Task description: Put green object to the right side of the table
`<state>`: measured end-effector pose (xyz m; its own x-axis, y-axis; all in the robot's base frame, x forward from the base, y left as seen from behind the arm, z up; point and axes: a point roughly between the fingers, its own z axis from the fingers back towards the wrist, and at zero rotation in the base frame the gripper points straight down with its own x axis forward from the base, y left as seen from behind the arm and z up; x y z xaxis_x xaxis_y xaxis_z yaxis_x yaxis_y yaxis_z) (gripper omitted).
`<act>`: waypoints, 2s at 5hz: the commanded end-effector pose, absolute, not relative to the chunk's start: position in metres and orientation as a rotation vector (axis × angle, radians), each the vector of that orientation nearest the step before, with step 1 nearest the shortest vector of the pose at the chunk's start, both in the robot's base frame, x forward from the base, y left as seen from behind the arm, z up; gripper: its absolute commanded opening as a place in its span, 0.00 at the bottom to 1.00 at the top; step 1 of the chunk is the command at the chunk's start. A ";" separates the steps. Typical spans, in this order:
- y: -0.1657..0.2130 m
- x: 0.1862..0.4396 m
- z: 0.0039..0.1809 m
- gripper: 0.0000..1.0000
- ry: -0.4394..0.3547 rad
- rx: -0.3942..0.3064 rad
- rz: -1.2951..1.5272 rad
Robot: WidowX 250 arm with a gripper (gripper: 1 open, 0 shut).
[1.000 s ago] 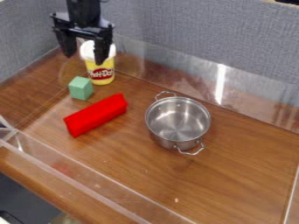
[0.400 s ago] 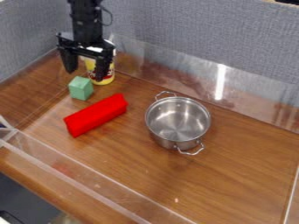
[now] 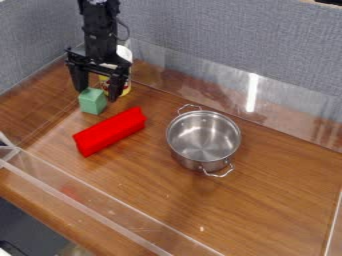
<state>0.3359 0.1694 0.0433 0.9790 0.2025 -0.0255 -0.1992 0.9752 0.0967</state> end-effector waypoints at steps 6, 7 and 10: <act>0.161 0.337 0.102 0.00 -0.096 0.104 0.153; 0.155 0.335 0.111 0.00 -0.109 0.100 0.132; 0.140 0.331 0.124 0.00 -0.131 0.088 0.059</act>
<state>0.3268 0.1424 0.0942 0.9960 0.0697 0.0552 -0.0729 0.9956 0.0581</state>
